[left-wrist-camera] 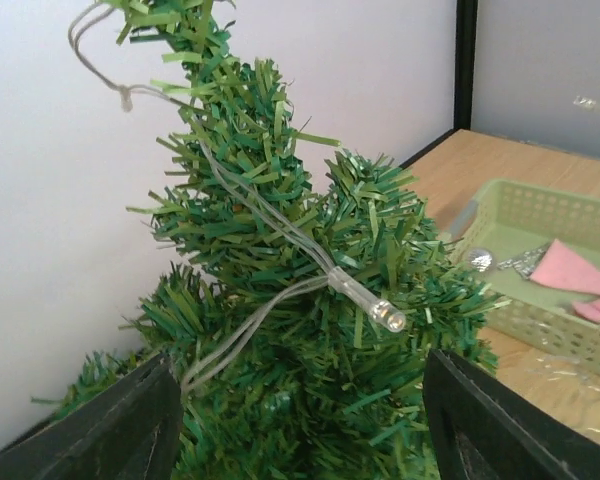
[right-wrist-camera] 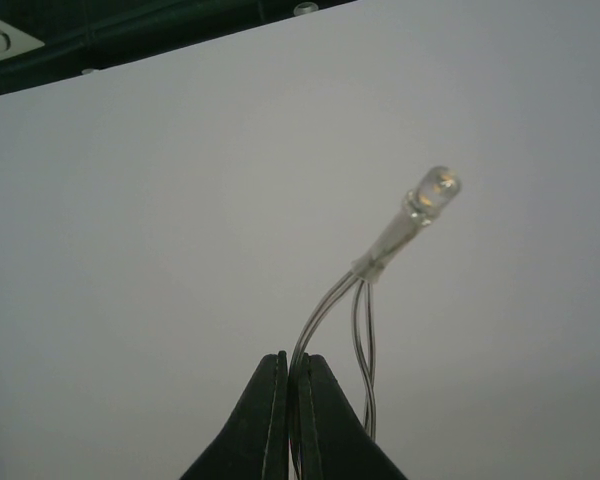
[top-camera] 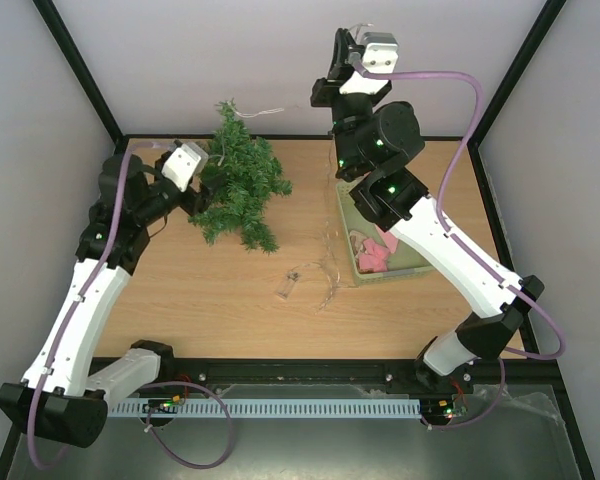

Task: Decorate the small christmas tree

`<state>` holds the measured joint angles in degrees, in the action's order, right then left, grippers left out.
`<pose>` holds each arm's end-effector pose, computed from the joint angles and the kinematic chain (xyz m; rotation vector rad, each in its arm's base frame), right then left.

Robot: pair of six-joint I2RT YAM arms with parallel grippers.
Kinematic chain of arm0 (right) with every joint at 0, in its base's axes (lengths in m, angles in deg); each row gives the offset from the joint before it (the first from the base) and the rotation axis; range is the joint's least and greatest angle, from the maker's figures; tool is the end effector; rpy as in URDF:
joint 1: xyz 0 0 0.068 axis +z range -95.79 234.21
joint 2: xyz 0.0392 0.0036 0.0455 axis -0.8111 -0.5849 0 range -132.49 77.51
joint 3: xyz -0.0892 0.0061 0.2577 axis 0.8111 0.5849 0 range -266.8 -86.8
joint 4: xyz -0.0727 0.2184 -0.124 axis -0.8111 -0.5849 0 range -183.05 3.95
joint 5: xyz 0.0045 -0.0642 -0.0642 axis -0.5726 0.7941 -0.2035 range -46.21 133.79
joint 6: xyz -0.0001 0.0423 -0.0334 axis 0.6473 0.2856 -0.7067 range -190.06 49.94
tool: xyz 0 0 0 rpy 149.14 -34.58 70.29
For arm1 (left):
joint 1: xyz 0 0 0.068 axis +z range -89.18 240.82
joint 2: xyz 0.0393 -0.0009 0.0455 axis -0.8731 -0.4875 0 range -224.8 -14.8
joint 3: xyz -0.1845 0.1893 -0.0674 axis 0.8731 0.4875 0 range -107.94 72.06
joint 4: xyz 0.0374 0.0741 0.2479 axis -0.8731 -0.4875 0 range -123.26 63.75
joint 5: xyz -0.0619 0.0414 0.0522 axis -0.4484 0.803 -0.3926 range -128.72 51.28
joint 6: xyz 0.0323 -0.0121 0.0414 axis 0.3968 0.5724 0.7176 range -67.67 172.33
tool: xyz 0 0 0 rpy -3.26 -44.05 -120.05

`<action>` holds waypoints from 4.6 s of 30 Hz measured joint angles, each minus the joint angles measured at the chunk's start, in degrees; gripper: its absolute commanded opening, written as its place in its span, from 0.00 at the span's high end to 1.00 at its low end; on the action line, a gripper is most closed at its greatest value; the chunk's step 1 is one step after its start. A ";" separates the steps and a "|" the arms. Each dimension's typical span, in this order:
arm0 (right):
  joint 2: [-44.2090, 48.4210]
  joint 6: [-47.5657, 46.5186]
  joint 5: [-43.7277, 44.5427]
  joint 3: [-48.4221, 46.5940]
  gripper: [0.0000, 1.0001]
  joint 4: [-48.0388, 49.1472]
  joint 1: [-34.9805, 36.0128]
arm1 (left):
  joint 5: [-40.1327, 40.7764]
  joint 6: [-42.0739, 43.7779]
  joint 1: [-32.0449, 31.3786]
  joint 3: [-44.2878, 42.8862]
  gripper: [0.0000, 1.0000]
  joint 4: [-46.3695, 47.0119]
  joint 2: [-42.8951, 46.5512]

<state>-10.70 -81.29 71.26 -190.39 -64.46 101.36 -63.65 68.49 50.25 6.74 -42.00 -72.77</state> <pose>0.2272 0.2208 0.5637 -0.0546 1.0122 0.3511 0.2140 -0.0552 0.4127 0.7013 1.5625 -0.3006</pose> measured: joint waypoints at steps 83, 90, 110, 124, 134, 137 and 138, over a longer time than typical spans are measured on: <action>3.67 2.67 -1.84 2.75 0.98 -7.43 -5.84 | -3.39 -38.56 4.87 -10.84 0.98 4.26 -5.84; 9.66 2.64 -1.49 7.72 0.98 -12.90 -5.84 | -6.36 -44.06 4.85 -10.56 0.98 5.25 -7.43; 7.91 -4.00 5.03 6.49 0.98 -11.43 -6.25 | 5.05 -43.67 4.87 -21.46 0.98 -1.64 -15.19; 9.05 -7.08 8.79 8.41 0.98 -8.92 -8.79 | -0.42 -46.88 4.85 -25.70 0.98 -4.33 -17.22; 20.20 -0.55 3.96 16.98 0.98 -15.52 -8.81 | -5.57 -49.79 4.85 -24.20 0.98 -6.49 -15.37; 23.54 4.11 -1.64 19.34 0.98 -18.32 -8.83 | -6.54 -51.39 4.85 -21.66 0.98 -5.73 -14.32; 24.41 5.53 -3.67 20.15 0.98 -19.28 -8.83 | -6.93 -52.02 4.85 -20.31 0.98 -5.25 -13.92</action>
<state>13.72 -75.76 67.58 -170.24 -83.74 92.53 -70.57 16.47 55.11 -13.56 -47.25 -86.70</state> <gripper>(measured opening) 0.018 0.029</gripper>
